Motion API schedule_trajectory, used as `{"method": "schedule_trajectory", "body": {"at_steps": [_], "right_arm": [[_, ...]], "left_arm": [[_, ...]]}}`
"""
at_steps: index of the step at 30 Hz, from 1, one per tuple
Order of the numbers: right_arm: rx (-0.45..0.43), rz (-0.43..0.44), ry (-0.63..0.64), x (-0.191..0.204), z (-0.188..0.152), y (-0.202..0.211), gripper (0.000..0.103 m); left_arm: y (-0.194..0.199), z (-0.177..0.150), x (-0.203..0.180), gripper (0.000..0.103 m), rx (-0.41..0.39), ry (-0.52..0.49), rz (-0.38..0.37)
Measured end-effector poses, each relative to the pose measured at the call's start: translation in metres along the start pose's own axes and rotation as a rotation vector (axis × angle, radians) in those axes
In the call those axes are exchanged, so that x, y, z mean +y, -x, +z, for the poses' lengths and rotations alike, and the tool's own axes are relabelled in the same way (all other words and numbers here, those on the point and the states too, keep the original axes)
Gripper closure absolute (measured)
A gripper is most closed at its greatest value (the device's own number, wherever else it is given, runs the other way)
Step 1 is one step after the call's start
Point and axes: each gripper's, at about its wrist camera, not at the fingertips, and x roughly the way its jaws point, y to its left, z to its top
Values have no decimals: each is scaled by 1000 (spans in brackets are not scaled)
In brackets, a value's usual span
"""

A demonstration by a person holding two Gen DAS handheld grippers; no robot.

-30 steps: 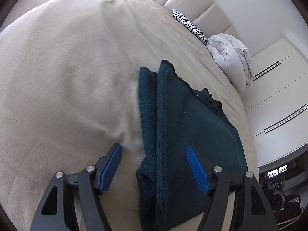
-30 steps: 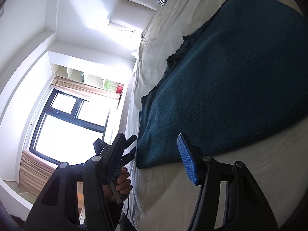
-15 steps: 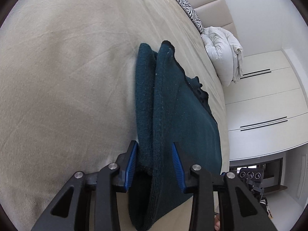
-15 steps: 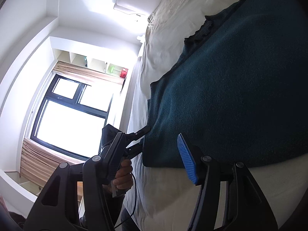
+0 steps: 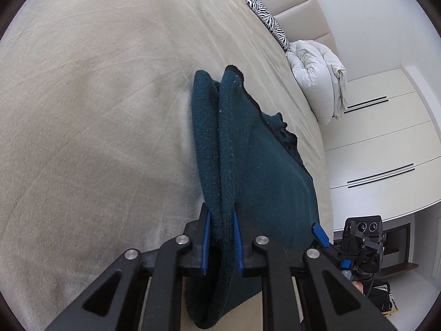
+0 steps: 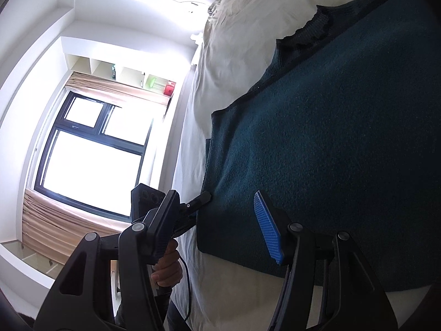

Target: Fold small clothes

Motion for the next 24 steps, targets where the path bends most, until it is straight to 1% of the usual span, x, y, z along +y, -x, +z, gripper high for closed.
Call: {"method": "schedule_trajectory", "body": {"at_steps": [4,8,11,15,18,20,22,24], "right_arm": [[-44,14,-2,-12,7,27,47],[-106,10,-52,-38,9,67,47],[-152,18,-83,-58,10,100,47],[-209,34,-110,-80,11,147,47],[-239,62,-136,-98,15,174,47],[-253,80,-157,-111,22,187,47],[-255,83,-184,-124,31,196,47],[-255,98,-204,-135,41,203,47]], "left_arm": [[4,2,-29,88,-18,-42,38],[-5,1,-83,89,-12,-136,76],[-23,-4,-127,89,11,-203,93],[-66,-17,-178,89,50,-267,123],[-108,-32,-203,89,89,-290,154],[-136,-44,-215,89,109,-299,167],[-161,-56,-231,89,132,-313,162],[-183,-68,-248,89,142,-353,177]]}}
